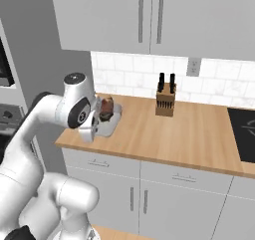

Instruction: Take the meat container that has the steak and place it on the second highest rack of the freezer. Then take the vegetable container that has the sweet potato and eggplant and place it on the highest rack of the freezer.

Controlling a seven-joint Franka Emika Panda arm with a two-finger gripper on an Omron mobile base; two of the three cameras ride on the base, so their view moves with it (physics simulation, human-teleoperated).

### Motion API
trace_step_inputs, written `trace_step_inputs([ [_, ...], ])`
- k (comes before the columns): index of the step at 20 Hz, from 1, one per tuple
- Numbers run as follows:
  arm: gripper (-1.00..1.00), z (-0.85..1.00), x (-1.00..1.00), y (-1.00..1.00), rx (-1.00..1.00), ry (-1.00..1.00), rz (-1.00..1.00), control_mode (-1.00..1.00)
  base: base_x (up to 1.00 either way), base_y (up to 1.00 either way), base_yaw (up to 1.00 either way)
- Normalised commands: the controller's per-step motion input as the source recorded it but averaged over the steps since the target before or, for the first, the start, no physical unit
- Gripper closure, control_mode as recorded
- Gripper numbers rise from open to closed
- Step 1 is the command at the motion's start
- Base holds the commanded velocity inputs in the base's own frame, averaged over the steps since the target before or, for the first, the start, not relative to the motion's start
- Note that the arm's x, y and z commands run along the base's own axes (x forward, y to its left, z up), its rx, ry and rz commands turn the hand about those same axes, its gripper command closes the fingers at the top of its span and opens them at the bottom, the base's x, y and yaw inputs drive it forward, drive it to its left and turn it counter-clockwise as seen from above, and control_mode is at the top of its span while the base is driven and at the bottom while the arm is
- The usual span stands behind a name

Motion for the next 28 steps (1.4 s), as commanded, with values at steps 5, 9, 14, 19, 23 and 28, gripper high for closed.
trace_step_inputs([
  [5, 1.0, 0.83, -0.75, 0.0, 0.0, -0.06, -0.03, -1.0, 0.0, 0.0, 0.0],
  [9, 1.0, 0.5, -0.82, 0.0, 0.0, -0.19, 0.0, -1.0, 0.0, 0.0, 0.0],
  [14, 1.0, 0.3, -0.62, 0.0, 0.0, -0.18, 0.0, 1.0, -0.16, 0.0, 0.0],
  [19, 1.0, 0.0, 0.0, 0.0, 0.0, 0.0, 0.0, 1.0, -0.75, 0.0, 0.0],
  [23, 1.0, 0.0, 0.0, 0.0, 0.0, 0.0, 0.0, 1.0, -0.71, 0.02, 0.0],
  [28, 1.0, 0.0, 0.0, 0.0, 0.0, 0.0, 0.0, 1.0, -0.48, 0.53, 0.03],
])
